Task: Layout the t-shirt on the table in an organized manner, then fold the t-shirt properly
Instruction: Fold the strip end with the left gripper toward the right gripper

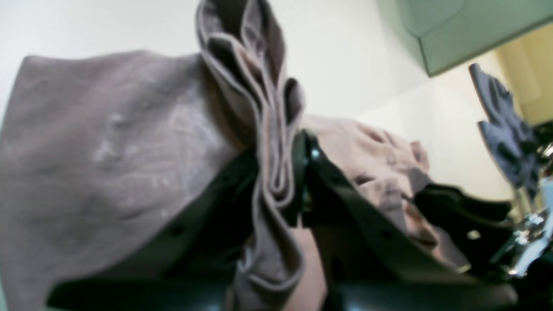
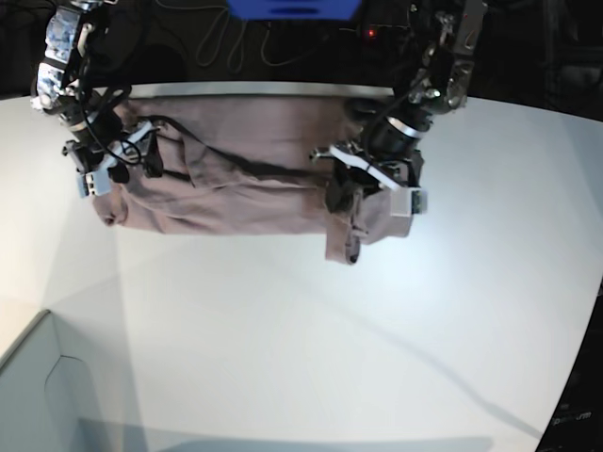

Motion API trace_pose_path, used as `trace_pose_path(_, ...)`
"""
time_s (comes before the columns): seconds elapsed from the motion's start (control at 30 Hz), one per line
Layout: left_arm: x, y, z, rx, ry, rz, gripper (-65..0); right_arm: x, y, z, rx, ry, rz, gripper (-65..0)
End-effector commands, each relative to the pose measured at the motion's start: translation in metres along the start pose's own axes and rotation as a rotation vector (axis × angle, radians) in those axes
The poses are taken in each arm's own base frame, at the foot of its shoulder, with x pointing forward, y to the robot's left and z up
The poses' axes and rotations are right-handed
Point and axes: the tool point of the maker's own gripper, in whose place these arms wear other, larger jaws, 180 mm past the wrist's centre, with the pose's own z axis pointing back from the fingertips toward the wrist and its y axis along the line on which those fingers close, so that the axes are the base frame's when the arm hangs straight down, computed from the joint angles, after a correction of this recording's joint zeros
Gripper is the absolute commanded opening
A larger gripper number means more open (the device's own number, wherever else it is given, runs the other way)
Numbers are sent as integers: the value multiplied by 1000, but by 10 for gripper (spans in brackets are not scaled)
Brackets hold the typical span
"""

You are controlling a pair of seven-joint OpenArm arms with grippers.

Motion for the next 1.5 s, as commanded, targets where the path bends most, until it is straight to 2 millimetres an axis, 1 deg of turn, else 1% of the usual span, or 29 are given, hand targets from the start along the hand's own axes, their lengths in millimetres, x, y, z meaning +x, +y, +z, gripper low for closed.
trace_pose_path(0.0,11,-14,-3,-30,-47,-1,-650,14,-1,3,5,-48,14,-269)
trace_pose_path(0.07,12,-21,-8,-34,-49,-19,-650,15,-2,3,3,-49,15,-269)
trace_pose_path(0.13,0,-25,-13,-38,-22,-34,-650,16,-2,4,2,-50,16,-269)
trace_pose_path(0.27,-28,-32,-18,-57,49,-38,-650,18,-24,13,-61,-71,-17,-269)
trace_pose_path(0.33,-30,-32,-23,-60,60,-44,-650,18,-31,16,-79,-75,-25,-269)
trace_pose_path(0.4,-37,-28,-25,-51,80,-37,-650,18,-34,17,-87,-77,-25,-269)
trace_pose_path(0.47,-39,-25,-29,-47,89,-37,-650,21,-39,20,-100,-85,-24,-269)
trace_pose_path(0.63,-42,-27,-38,-47,97,-22,-650,41,-47,36,-146,-138,5,-269)
trace_pose_path(0.67,-40,-27,-40,-49,97,-26,-650,45,-45,36,-148,-151,5,-269)
trace_pose_path(0.7,-39,-32,-43,-60,99,-34,-649,48,-47,39,-159,-161,4,-269)
trace_pose_path(0.8,-45,-42,-49,-87,121,-51,-638,48,-54,41,-176,-164,-5,-269)
trace_pose_path(0.87,-47,-43,-52,-93,130,-55,-586,44,-54,40,-175,-155,-14,-269)
trace_pose_path(0.97,-46,-44,-52,-95,128,-53,-429,32,-57,36,-170,-129,-37,-269)
trace_pose_path(1.0,-46,-48,-53,-100,124,-46,-368,34,-59,34,-169,-127,-33,-269)
trace_pose_path(1.07,-47,-50,-52,-102,124,-40,-263,28,-60,30,-164,-113,-48,-269)
trace_pose_path(1.13,-47,-53,-52,-112,124,-42,-183,19,-63,27,-162,-95,-70,-267)
trace_pose_path(1.17,-49,-56,-52,-120,129,-46,-156,20,-63,24,-159,-96,-78,-267)
trace_pose_path(1.2,-51,-60,-51,-130,134,-51,-143,20,-63,22,-157,-96,-84,-267)
trace_pose_path(1.27,-50,-72,-50,-161,131,-63,-144,18,-63,22,-158,-94,-86,-267)
trace_pose_path(1.33,-53,-72,-44,-167,136,-73,-148,18,-63,22,-158,-94,-86,-267)
trace_pose_path(1.4,-58,-80,-43,-187,146,-78,-148,19,-63,22,-158,-95,-85,-267)
trace_pose_path(1.47,-67,-91,-42,-215,167,-86,-151,20,-63,23,-159,-97,-83,-267)
